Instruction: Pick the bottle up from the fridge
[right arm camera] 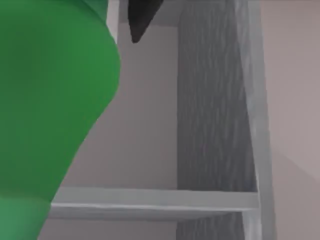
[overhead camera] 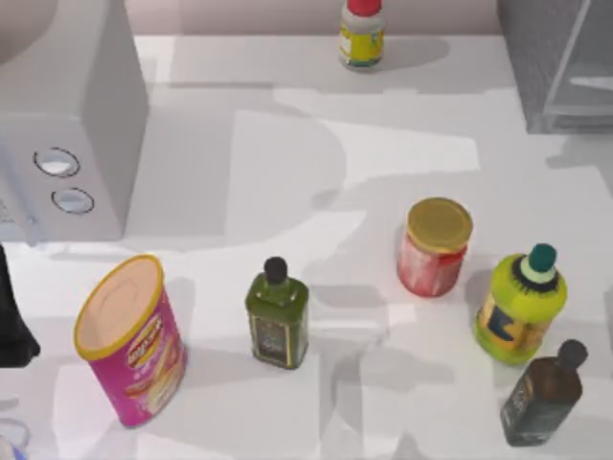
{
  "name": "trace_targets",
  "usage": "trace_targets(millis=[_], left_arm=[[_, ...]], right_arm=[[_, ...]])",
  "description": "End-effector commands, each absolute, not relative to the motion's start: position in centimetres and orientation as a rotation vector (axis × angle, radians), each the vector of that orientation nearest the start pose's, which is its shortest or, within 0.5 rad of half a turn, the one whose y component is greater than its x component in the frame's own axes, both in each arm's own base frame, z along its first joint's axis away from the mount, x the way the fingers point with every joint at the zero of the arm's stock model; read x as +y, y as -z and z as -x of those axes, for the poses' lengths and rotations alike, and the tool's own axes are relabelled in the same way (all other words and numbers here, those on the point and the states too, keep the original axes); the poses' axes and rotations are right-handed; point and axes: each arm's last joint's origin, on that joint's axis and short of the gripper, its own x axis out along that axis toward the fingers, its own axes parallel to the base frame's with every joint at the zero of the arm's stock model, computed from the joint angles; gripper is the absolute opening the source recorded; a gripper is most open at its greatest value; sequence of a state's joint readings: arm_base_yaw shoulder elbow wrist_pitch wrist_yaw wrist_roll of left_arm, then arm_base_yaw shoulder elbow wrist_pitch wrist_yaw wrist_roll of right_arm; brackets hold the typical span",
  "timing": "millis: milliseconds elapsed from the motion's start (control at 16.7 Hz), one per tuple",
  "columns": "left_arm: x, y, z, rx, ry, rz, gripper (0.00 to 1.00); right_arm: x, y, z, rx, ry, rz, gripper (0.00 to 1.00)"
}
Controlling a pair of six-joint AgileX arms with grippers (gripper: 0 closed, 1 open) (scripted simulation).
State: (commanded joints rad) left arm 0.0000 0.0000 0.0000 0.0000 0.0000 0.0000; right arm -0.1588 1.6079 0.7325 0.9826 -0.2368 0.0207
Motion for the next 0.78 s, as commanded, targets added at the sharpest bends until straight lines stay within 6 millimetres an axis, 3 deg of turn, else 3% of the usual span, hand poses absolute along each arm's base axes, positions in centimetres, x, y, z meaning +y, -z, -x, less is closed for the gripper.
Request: trace_targets(millis=[240, 420, 600, 780], left_arm=[[-0.1, -16.0, -10.6, 0.000, 0.000, 0.000, 1.00], [-0.1, -16.0, -10.6, 0.000, 0.000, 0.000, 1.00], [-0.1, -16.0, -10.6, 0.000, 0.000, 0.000, 1.00], [-0.1, -16.0, -10.6, 0.000, 0.000, 0.000, 1.00]], right_arm=[[-0.9, -26.9, -26.2, -0.193, -0.156, 0.018, 0.00], [0.4, -27.9, -19.4, -0.239, -0.169, 0.011, 0.00], [0.7, -25.5, -14.2, -0.224, -0.150, -0.001, 0.00], [0.5, -21.3, -11.6, -0.135, -0.106, -0.008, 0.00]])
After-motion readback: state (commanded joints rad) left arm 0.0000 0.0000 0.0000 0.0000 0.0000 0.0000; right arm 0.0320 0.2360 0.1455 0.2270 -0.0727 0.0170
